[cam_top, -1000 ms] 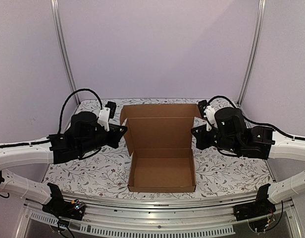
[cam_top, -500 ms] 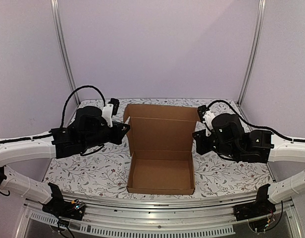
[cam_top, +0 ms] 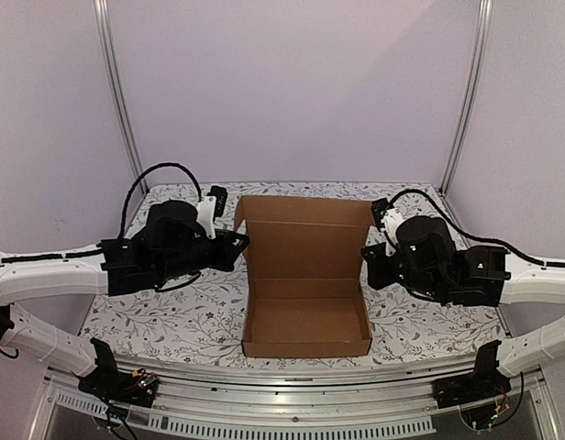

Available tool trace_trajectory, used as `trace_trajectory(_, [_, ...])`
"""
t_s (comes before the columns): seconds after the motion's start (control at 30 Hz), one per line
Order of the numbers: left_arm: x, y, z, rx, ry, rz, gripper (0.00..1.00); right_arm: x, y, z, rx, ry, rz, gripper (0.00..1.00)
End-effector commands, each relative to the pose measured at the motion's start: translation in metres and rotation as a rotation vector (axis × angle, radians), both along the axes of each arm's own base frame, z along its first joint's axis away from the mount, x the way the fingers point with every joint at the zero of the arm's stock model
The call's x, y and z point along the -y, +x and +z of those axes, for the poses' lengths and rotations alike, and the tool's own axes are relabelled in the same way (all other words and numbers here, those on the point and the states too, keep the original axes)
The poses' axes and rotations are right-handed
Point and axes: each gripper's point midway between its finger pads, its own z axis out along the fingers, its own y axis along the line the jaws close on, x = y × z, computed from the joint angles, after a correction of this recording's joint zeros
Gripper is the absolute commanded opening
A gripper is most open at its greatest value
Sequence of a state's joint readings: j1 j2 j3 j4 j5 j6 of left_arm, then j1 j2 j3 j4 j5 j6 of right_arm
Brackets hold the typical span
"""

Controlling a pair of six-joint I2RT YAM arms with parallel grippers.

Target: Fold the paper box

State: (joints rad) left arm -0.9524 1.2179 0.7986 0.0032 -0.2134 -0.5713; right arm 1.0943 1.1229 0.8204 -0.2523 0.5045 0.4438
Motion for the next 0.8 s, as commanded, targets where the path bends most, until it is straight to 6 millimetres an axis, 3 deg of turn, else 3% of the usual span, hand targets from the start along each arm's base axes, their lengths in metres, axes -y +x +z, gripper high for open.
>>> trace_trajectory(0.0, [0.011,-0.045,-0.053,-0.144,0.090,-0.130,0.00,-0.011,-0.020,-0.016,-0.043,-0.019,0.088,0.00])
trace_trajectory(0.67, [-0.003,-0.083,-0.089,-0.102,0.189,-0.079,0.00,0.004,-0.050,-0.054,-0.021,-0.099,0.051,0.00])
trace_trajectory(0.77, [-0.004,-0.083,-0.089,-0.096,0.202,-0.067,0.00,0.007,-0.050,-0.055,-0.027,-0.087,0.038,0.06])
